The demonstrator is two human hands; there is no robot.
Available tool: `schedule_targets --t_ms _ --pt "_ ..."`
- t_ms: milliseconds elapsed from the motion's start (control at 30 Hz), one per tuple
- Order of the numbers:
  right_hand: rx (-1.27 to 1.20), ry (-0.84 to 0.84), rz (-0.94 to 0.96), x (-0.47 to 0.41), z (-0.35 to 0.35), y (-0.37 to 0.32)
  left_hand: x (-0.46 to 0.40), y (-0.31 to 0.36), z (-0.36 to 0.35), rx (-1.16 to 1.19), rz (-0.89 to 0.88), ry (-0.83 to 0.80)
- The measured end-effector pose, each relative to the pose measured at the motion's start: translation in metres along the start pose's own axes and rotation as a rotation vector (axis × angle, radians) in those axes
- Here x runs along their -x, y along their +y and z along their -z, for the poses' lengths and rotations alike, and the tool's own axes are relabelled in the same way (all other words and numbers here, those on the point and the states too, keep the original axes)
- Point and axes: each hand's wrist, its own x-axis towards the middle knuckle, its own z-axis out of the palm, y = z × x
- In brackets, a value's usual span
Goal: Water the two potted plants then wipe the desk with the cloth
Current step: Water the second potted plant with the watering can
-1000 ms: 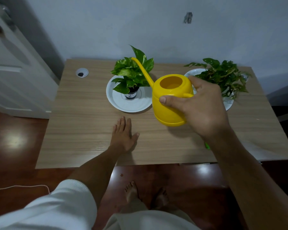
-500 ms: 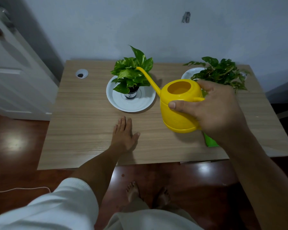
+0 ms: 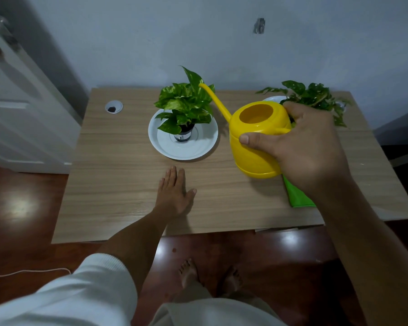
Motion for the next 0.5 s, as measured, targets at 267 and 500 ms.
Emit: schedule_targets --t_ms 267,500 --pt "-0.023 -0.039 0.009 0.0026 -0.0016 -0.0093 -0.0007 0.0018 0.0041 -0.033 0.011 -0.045" --pt "-0.012 -0.088 0.033 0.0073 0.006 -0.007 0.0003 0.0034 0.0052 -0.037 0.022 -0.053"
